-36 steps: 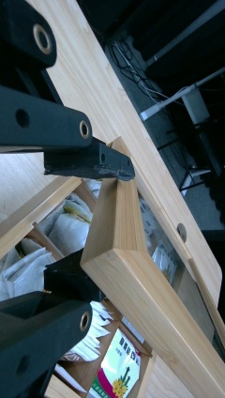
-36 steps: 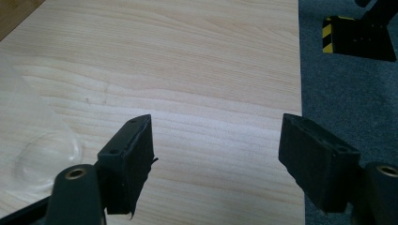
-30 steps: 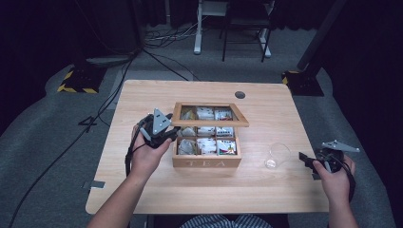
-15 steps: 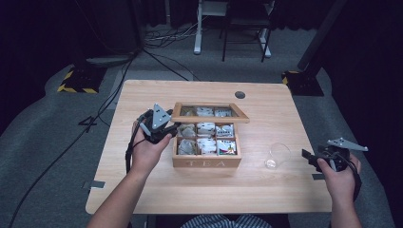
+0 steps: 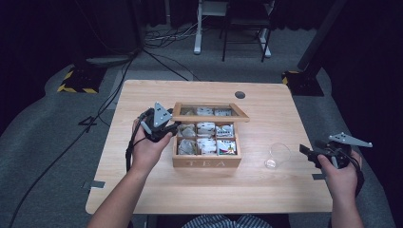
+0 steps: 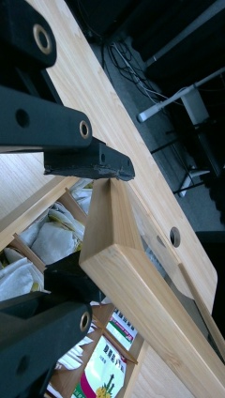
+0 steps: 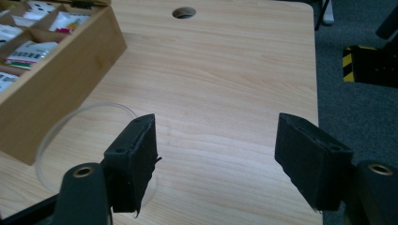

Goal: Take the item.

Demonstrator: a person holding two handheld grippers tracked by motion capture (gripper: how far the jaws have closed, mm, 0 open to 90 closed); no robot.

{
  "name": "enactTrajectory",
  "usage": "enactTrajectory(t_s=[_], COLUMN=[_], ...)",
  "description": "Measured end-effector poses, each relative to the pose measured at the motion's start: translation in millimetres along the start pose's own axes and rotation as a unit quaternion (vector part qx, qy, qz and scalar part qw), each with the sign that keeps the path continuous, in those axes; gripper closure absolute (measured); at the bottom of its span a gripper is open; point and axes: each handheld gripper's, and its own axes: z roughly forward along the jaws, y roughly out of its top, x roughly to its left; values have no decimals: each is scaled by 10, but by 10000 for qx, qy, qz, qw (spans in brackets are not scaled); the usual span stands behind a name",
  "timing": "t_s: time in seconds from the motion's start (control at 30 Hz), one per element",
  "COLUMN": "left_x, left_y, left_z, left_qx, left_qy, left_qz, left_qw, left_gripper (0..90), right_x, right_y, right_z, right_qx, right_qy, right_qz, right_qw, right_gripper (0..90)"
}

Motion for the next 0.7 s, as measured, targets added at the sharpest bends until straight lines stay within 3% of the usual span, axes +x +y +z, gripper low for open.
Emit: enactTrajectory(t_s=[0.33,0.7], left_x=[12,39], left_y=[33,51], left_z=[12,44], left_qx=[51,20], left_qy=[-9,-19], left_qz=[-28,50], left_qw=[10000,10000], left_gripper=[553,544], right_x=[273,590], right_y=[202,399], right_z=[7,175], right_qx=[-66,53], right_qy=[385,697], right_qz=[-136,-444], right_qw=[9991,9966], right_gripper=[306,313])
